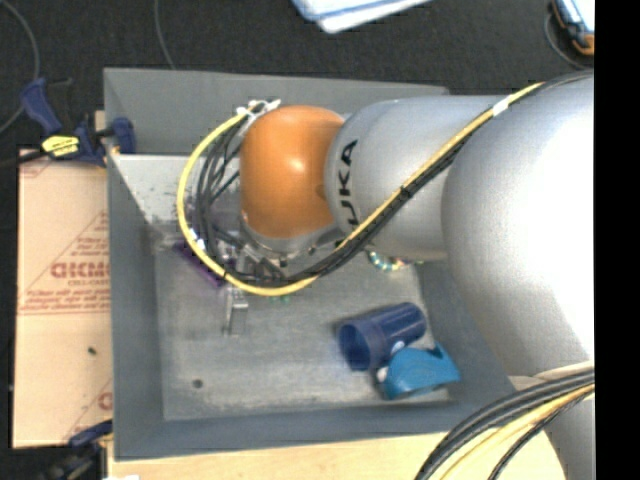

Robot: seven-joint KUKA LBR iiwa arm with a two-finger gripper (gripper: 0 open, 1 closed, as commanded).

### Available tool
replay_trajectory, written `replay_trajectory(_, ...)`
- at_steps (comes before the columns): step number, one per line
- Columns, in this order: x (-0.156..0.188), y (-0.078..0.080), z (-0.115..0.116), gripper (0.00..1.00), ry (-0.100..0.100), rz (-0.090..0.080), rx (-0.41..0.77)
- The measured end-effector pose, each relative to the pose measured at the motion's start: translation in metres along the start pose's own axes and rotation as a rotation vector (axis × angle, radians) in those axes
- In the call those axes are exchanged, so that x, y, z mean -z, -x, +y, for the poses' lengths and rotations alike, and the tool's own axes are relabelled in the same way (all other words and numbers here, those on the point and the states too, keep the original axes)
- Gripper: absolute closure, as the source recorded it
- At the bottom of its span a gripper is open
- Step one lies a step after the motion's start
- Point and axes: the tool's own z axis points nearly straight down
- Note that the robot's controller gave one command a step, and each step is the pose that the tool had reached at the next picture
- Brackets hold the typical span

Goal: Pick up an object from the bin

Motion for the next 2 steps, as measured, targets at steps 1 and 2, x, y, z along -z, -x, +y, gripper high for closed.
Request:
replay_trajectory(1, -0.014, 0.044, 0.006, 0.0, -0.001, -0.004, 0.303)
replay_trajectory(2, -0.01, 0.069, -0.04, 0.0, -0.001, -0.007, 0.147)
